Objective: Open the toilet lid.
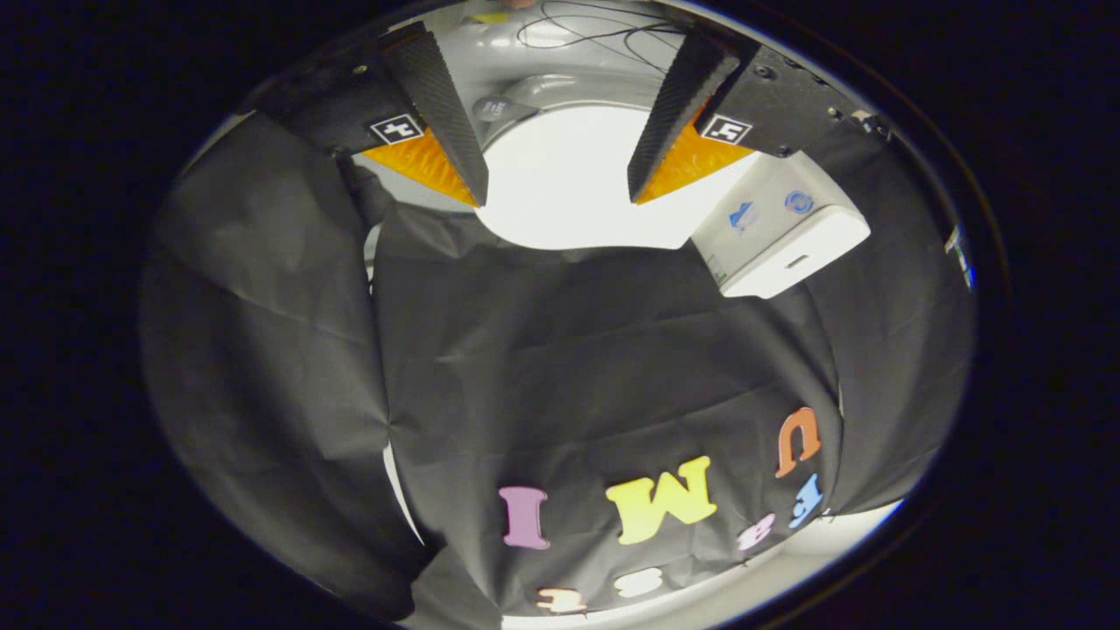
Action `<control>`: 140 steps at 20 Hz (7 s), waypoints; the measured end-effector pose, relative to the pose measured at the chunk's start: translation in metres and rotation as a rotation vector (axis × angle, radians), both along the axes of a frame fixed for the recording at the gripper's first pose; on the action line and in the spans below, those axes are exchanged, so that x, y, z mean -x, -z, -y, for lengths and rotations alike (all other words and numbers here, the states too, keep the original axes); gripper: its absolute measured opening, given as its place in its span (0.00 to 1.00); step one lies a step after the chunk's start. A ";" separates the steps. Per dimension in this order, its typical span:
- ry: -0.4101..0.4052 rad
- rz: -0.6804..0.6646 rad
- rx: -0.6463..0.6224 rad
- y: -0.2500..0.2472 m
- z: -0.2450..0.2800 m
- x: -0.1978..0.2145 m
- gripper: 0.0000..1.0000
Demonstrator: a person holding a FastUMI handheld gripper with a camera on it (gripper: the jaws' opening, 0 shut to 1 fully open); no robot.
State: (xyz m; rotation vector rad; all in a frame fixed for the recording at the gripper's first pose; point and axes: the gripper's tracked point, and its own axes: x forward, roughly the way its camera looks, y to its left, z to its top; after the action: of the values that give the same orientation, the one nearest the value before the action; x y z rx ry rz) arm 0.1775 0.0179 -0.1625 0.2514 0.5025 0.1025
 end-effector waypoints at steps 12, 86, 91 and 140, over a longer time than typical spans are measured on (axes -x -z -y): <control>0.064 -0.275 -0.231 0.065 0.005 0.011 0.97; 0.273 -0.575 -0.640 0.108 0.020 -0.031 0.13; 0.249 -0.533 -0.621 0.086 0.007 -0.034 0.13; -0.102 -0.274 -0.206 -0.135 -0.153 -0.044 0.14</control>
State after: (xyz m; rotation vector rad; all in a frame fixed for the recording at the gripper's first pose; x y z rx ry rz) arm 0.2213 0.1711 -0.0274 0.4447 0.7785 0.2220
